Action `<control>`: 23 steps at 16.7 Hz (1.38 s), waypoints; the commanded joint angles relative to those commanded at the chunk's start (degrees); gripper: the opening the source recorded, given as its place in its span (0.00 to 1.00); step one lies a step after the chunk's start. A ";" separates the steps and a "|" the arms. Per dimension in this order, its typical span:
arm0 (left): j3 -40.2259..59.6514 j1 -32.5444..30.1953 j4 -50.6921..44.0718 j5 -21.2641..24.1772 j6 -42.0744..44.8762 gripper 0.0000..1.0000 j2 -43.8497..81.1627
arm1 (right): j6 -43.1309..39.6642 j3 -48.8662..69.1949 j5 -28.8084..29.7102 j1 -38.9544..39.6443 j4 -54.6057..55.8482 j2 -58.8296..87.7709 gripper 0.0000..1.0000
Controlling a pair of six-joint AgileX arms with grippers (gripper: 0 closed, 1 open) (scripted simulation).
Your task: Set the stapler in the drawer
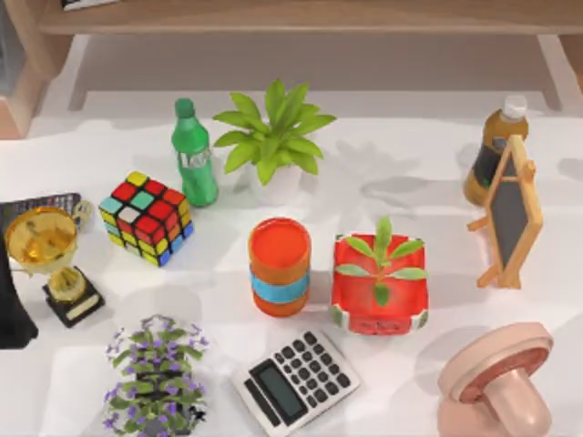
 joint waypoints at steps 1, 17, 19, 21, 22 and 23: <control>0.00 0.00 0.00 0.00 0.00 1.00 0.00 | 0.07 0.47 0.15 0.14 -0.35 0.20 0.00; 0.00 0.00 0.00 0.00 0.00 1.00 0.00 | 0.07 0.49 0.16 0.15 -0.37 0.21 0.98; 0.00 0.00 0.00 0.00 0.00 1.00 0.00 | 0.07 0.49 0.16 0.15 -0.37 0.21 1.00; 0.00 0.00 0.00 0.00 0.00 1.00 0.00 | 0.07 0.49 0.16 0.15 -0.37 0.21 1.00; 0.00 0.00 0.00 0.00 0.00 1.00 0.00 | 0.07 0.49 0.16 0.15 -0.37 0.21 1.00; 0.00 0.00 0.00 0.00 0.00 1.00 0.00 | 0.07 0.49 0.16 0.15 -0.37 0.21 1.00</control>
